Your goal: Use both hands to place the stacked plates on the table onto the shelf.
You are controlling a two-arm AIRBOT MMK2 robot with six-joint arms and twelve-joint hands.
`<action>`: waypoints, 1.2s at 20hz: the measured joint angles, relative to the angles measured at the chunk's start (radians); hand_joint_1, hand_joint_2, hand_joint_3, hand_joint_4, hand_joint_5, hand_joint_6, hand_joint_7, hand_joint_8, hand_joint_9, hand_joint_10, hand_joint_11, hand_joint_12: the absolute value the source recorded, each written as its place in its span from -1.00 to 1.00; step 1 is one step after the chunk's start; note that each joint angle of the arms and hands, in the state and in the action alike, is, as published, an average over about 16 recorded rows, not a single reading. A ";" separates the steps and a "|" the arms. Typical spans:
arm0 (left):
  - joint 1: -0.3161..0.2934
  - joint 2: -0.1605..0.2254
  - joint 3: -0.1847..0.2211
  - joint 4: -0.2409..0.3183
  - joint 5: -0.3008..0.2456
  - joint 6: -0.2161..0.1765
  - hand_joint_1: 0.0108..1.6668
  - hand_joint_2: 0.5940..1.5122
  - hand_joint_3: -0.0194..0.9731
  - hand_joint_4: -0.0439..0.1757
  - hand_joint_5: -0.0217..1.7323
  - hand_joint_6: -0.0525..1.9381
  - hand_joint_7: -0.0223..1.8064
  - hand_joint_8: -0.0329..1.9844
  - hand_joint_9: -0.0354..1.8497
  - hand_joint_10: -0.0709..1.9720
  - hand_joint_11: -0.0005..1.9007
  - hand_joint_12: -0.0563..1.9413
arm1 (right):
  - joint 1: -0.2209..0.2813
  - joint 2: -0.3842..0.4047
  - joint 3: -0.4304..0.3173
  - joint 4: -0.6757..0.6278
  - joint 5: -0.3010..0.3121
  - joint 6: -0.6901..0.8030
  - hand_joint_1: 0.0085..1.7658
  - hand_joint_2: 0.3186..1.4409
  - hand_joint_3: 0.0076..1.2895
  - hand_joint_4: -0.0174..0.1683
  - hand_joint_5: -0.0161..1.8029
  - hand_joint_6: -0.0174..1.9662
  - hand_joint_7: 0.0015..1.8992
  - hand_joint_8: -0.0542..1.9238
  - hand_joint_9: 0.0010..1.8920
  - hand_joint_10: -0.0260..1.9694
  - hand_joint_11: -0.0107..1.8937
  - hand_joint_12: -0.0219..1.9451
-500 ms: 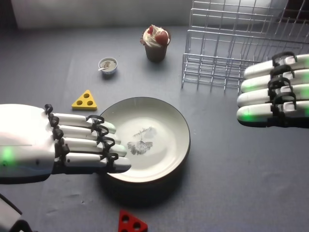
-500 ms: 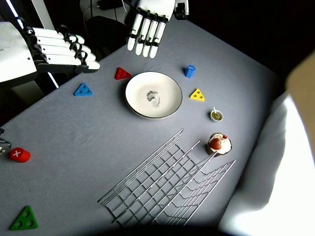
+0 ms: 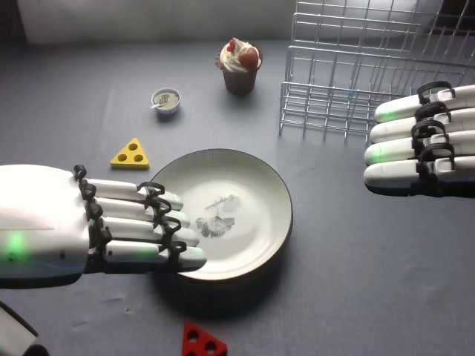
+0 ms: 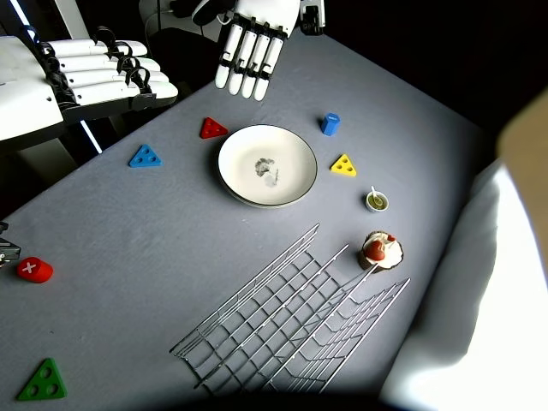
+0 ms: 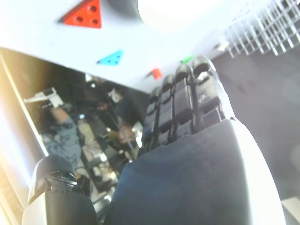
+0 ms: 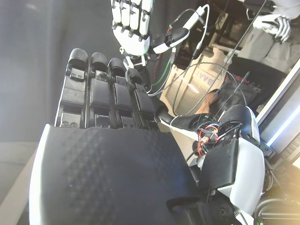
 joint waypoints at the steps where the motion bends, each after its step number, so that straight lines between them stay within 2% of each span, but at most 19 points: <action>1: 0.000 0.000 -0.001 -0.002 0.000 0.000 -0.84 -0.31 -0.95 -0.63 -0.90 -0.96 -0.87 -0.98 -0.86 -0.93 -0.95 -0.86 | 0.000 0.000 0.000 0.000 0.000 -0.001 -0.92 0.02 -0.99 -0.81 -0.91 -0.96 -0.87 -0.93 -0.86 -0.97 -0.88 -0.90; 15: 0.005 -0.002 0.008 -0.032 -0.015 0.000 -0.84 -0.30 -0.95 -0.63 -0.91 -0.96 -0.89 -0.98 -0.87 -0.93 -0.94 -0.86 | 0.000 0.000 -0.003 -0.001 -0.003 -0.006 -0.92 0.02 -0.99 -0.81 -0.91 -0.96 -0.89 -0.93 -0.88 -0.97 -0.87 -0.92; 24: 0.017 -0.005 0.066 -0.065 -0.037 0.000 -0.85 -0.30 -0.95 -0.64 -0.92 -0.96 -0.90 -0.98 -0.88 -0.93 -0.93 -0.86 | 0.000 0.001 -0.007 0.008 -0.005 -0.003 -0.93 0.04 -0.99 -0.81 -0.91 -0.96 -0.88 -0.93 -0.87 -0.97 -0.87 -0.93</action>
